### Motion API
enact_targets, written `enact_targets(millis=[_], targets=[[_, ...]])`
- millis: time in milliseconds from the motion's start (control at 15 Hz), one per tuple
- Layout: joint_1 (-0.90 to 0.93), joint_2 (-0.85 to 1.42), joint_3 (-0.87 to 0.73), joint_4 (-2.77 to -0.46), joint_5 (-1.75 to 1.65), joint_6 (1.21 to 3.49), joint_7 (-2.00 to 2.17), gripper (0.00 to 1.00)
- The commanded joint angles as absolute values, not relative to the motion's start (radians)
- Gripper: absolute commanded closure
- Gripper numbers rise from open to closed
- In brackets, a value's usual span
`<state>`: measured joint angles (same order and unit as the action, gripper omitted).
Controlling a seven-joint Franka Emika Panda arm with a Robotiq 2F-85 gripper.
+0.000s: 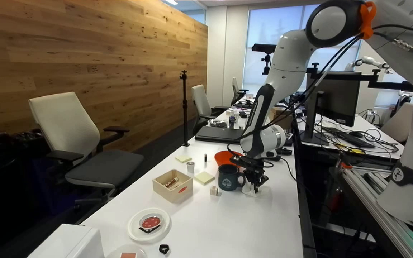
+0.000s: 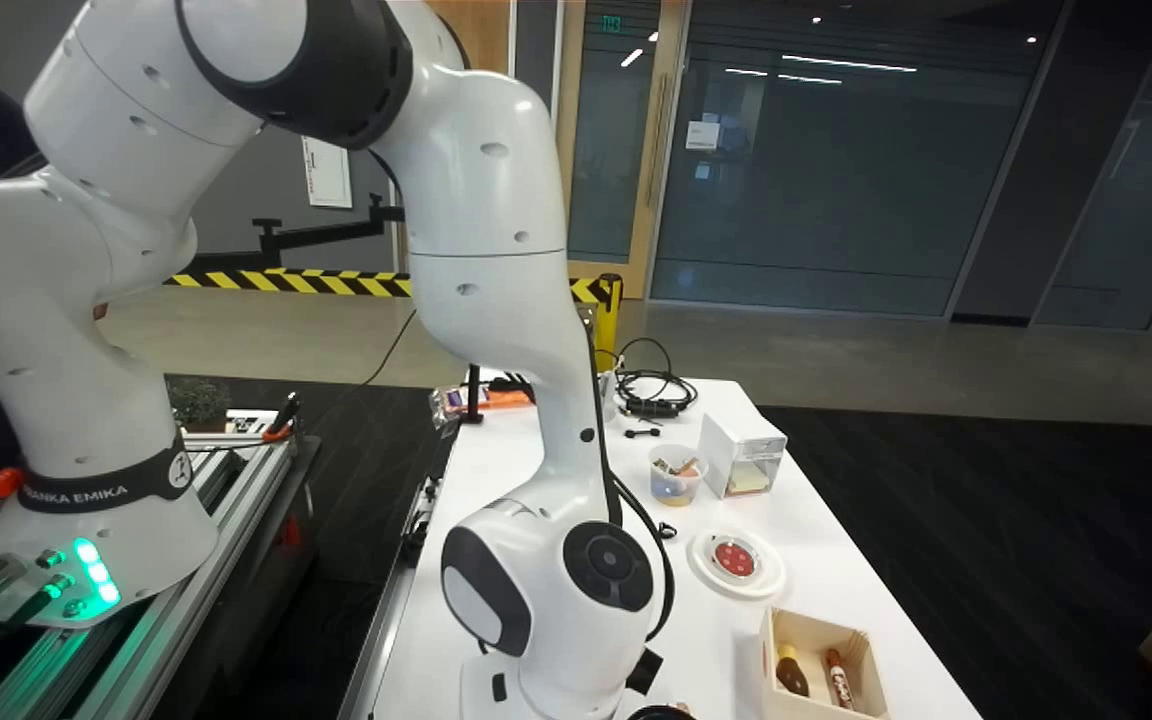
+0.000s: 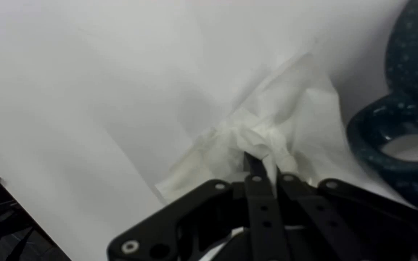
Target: Use the paper towel to wipe the table
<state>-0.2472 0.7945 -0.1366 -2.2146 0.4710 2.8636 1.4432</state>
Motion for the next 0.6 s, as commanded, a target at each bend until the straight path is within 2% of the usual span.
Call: enact_targets(millis=[0,533], targets=[[-0.216,0.73,-0.092,-2.312,0.46,2.948,1.319,1.0],[-0.123,0.674,-0.048,-2.37,0.429,2.992,1.05,1.0]])
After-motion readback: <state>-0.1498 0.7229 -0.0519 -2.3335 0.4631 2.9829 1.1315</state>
